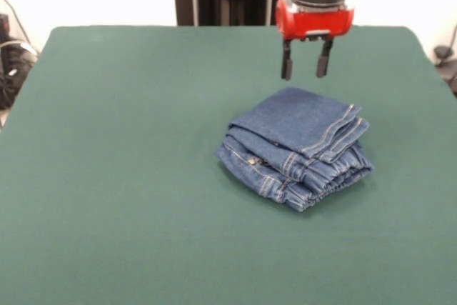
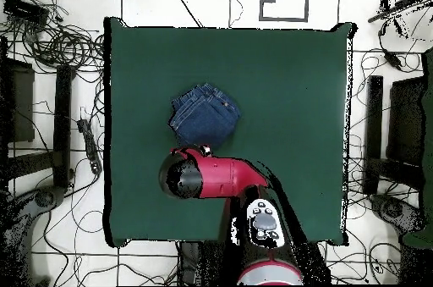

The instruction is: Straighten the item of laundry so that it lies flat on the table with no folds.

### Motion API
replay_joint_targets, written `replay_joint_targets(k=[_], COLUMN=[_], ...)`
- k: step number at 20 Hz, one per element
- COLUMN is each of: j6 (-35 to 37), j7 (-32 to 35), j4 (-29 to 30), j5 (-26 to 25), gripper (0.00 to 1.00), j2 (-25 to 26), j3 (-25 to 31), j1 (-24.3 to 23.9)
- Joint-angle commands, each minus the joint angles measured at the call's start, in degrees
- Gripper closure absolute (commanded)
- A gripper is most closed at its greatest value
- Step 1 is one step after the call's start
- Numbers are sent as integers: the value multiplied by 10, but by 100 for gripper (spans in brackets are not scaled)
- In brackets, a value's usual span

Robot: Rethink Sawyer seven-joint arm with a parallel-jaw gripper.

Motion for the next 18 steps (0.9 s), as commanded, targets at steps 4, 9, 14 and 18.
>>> replay_joint_targets(k=[4,9,14,18], j6=[-23,-58,-88,-110], j7=[88,92,97,101], j4=[20,-6,-34,-36], j5=[15,-3,-1,2], gripper=[0,0,0,0], j2=[16,39,72,81], j3=[91,68,49,42], j1=[-11,11,28,36])
